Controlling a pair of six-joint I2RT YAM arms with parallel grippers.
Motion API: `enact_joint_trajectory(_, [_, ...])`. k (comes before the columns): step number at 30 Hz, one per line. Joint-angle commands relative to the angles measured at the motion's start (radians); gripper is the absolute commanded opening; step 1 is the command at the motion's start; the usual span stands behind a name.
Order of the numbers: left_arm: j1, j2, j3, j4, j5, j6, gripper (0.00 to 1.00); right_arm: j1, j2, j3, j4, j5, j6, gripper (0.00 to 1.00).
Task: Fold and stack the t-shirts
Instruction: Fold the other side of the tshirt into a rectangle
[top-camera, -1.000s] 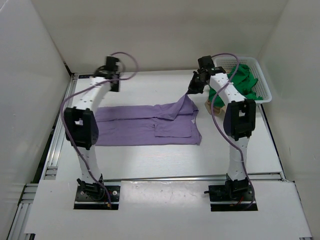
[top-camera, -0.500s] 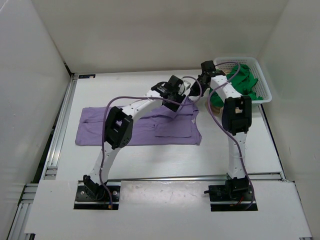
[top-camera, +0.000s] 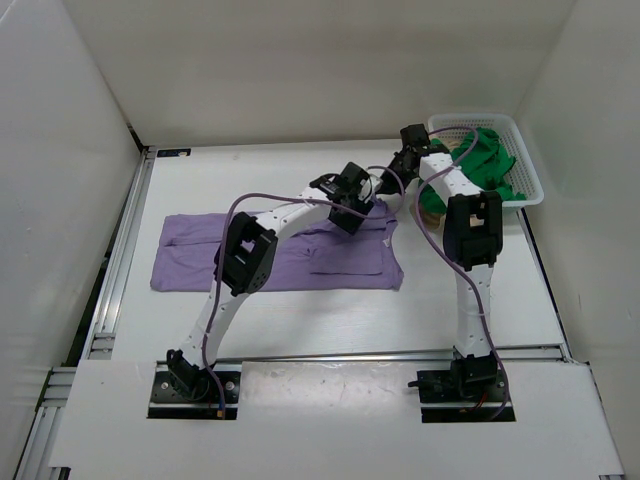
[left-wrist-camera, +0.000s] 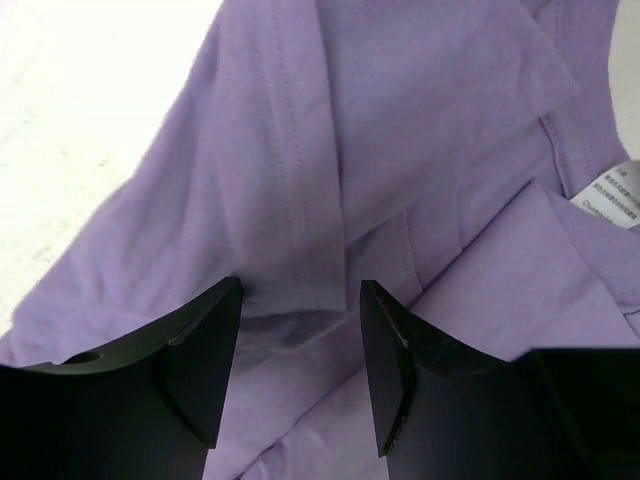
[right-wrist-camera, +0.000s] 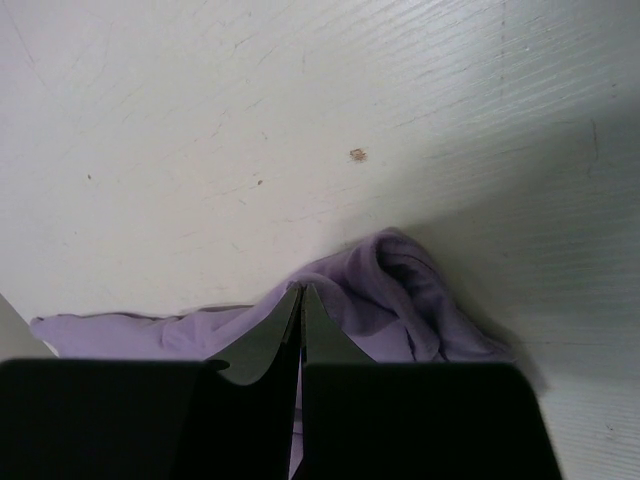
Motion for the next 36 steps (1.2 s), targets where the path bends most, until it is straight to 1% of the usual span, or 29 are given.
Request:
enact_joint_trajectory(1, [-0.021,-0.046,-0.023,0.018,-0.005,0.0,0.62,-0.001,-0.026,-0.001,0.014,-0.013,-0.004,0.0])
enact_joint_trajectory(3, [-0.021,-0.046,-0.036,0.018,-0.005,0.0,0.62,-0.01,-0.026,-0.011,0.014,-0.013,-0.004,0.0])
enact_joint_trajectory(6, [-0.021,-0.046,-0.049,0.018,-0.03,0.0,0.58,-0.011,-0.035,-0.021,0.014,-0.013,-0.004,0.0])
enact_joint_trajectory(8, [-0.021,-0.046,-0.058,0.018,-0.05,0.0,0.49,-0.011,-0.035,-0.021,0.014,-0.013,-0.004,0.0])
enact_joint_trajectory(12, [-0.021,-0.046,-0.058,0.018,-0.076,0.0,0.36,-0.011,-0.035,-0.021,0.014,-0.022,-0.004,0.0])
enact_joint_trajectory(14, [-0.021,-0.046,-0.058,0.018,-0.076,0.0,0.32,-0.011,-0.035,-0.03,0.014,-0.022,-0.004,0.0])
enact_joint_trajectory(16, [-0.021,-0.046,-0.049,0.018,-0.085,0.0,0.31,-0.011,-0.044,-0.039,0.014,-0.022,-0.004,0.0])
enact_joint_trajectory(22, [-0.021,-0.077,-0.04,0.018,-0.085,0.0,0.31,-0.011,-0.073,-0.061,0.014,-0.022,-0.034,0.0])
enact_joint_trajectory(23, [-0.021,-0.089,-0.04,0.018,-0.085,0.0,0.26,-0.011,-0.089,-0.07,0.014,-0.022,-0.034,0.0])
enact_joint_trajectory(24, [-0.01,-0.103,-0.04,0.018,-0.085,0.0,0.24,-0.011,-0.099,-0.082,0.014,-0.022,-0.056,0.0])
enact_joint_trajectory(25, [-0.01,-0.112,-0.04,0.018,-0.085,0.0,0.24,-0.011,-0.112,-0.091,0.014,-0.022,-0.066,0.0])
enact_joint_trajectory(27, [0.013,-0.143,-0.04,0.018,-0.062,0.0,0.24,-0.011,-0.165,-0.143,0.014,-0.013,-0.098,0.0])
enact_joint_trajectory(33, [0.032,-0.221,-0.154,-0.019,0.024,0.0,0.25,0.009,-0.325,-0.338,0.014,0.021,-0.165,0.0])
enact_joint_trajectory(36, [0.042,-0.221,-0.178,-0.058,0.065,0.0,0.25,0.018,-0.378,-0.427,0.014,0.01,-0.175,0.0])
